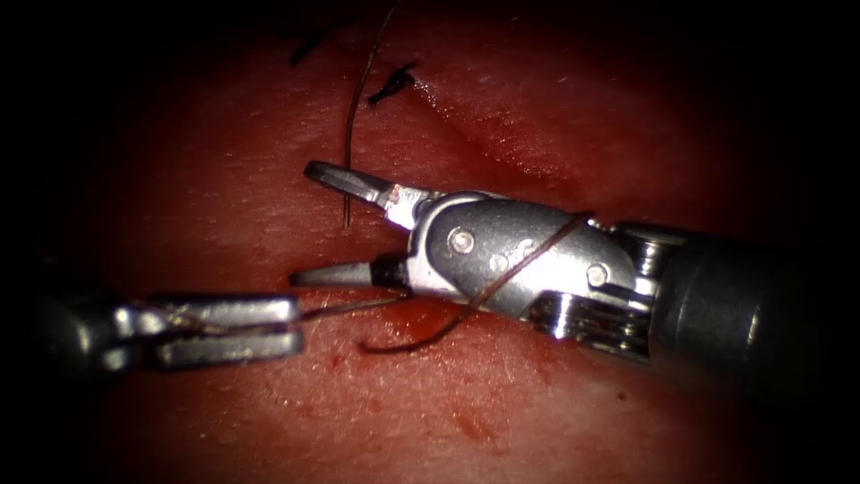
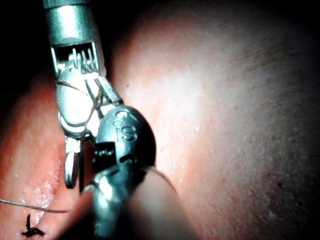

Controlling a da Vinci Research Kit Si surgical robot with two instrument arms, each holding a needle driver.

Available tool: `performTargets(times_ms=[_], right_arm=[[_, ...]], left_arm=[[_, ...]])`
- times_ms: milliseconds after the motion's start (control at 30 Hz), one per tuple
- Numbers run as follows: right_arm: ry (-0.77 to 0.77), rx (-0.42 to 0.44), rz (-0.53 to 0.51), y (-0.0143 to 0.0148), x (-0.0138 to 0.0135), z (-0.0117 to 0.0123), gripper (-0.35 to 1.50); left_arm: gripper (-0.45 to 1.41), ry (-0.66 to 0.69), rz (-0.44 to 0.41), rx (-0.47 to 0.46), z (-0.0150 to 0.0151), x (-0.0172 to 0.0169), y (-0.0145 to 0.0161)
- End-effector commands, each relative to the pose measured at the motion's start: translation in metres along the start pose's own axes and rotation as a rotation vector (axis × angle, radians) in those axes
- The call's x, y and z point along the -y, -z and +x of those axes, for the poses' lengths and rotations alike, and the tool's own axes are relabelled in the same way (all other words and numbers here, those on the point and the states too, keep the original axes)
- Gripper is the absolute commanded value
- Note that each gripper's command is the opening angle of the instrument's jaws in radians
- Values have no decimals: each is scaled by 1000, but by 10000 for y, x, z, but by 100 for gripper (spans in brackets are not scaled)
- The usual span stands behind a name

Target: Wound Closure

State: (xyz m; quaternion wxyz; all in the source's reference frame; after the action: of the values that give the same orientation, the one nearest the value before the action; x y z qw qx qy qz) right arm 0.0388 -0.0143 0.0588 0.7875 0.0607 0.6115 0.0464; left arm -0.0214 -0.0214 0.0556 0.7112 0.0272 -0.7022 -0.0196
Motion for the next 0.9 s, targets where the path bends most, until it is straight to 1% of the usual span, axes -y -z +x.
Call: performTargets(times_ms=[33,100,133,167,200,233,267,300,333,400,433,467,567,600,633,800,900], right_arm=[[7,3,19,-11,0,-2,84],[13,8,46,-14,4,-4,79],[20,4,71,-18,10,-6,71],[23,-8,87,-19,12,-8,68],[23,-8,87,-19,12,-8,68],[25,-13,94,-20,14,-9,68],[27,-18,101,-21,16,-9,66],[31,-25,110,-21,17,-10,63],[31,-25,110,-21,17,-10,63],[32,-32,119,-21,17,-10,61],[31,-38,126,-20,17,-10,54],[31,-40,133,-20,17,-10,46],[33,-58,143,-19,18,-10,31],[33,-69,143,-18,18,-10,29],[34,-91,137,-17,17,-9,26],[31,-154,106,-14,16,-7,22],[28,-197,89,-12,17,-6,21]], left_arm=[[-45,5,11,-2,2,-9,-8],[-45,16,28,7,-1,-27,-12],[-45,22,35,17,0,-41,-14],[-45,24,43,20,2,-50,-16],[-45,24,43,20,2,-50,-16],[-45,25,49,21,6,-57,-17],[-45,24,48,17,10,-63,-17],[-45,25,44,1,24,-75,-19],[-45,25,44,1,24,-75,-19],[-45,17,39,-5,39,-83,-20],[-45,9,38,-8,50,-87,-20],[-45,3,36,-17,59,-88,-20],[-45,2,48,-37,87,-87,-20],[-45,6,49,-39,95,-85,-20],[-45,20,55,-46,111,-81,-18],[-45,39,61,-57,140,-77,-9],[-45,42,62,-66,150,-78,-2]])
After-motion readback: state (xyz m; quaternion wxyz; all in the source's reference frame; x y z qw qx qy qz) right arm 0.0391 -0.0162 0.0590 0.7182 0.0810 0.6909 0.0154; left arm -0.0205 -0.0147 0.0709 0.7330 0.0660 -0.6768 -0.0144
